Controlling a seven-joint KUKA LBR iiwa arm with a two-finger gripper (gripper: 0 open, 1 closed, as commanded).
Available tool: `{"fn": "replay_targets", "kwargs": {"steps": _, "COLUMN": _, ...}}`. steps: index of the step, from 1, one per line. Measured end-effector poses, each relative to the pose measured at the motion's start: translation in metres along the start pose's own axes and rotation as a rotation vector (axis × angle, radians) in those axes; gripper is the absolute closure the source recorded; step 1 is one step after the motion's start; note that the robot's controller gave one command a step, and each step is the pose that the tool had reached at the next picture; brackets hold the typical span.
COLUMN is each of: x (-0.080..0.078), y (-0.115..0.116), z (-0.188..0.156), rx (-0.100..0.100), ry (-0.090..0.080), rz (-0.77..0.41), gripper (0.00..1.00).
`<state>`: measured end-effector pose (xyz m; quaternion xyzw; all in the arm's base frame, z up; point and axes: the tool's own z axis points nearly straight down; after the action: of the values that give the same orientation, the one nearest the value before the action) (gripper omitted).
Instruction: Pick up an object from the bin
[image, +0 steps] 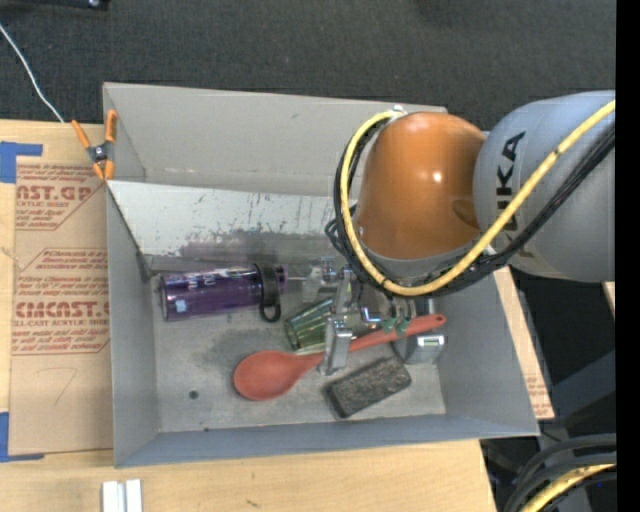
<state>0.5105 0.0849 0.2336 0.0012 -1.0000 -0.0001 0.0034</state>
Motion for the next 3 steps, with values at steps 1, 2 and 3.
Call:
{"fn": "replay_targets", "kwargs": {"steps": 1, "x": -0.002, "y": -0.001, "z": -0.005, "rx": -0.001, "ry": -0.008, "rz": 0.002, "gripper": 0.00}}
{"fn": "replay_targets", "kwargs": {"steps": 2, "x": -0.040, "y": 0.060, "z": 0.100, "rx": -0.001, "ry": -0.006, "rz": -0.113, "gripper": 0.00}}
{"fn": "replay_targets", "kwargs": {"steps": 3, "x": -0.066, "y": 0.058, "z": 0.067, "rx": -0.001, "ry": -0.009, "rz": -0.132, "gripper": 0.00}}
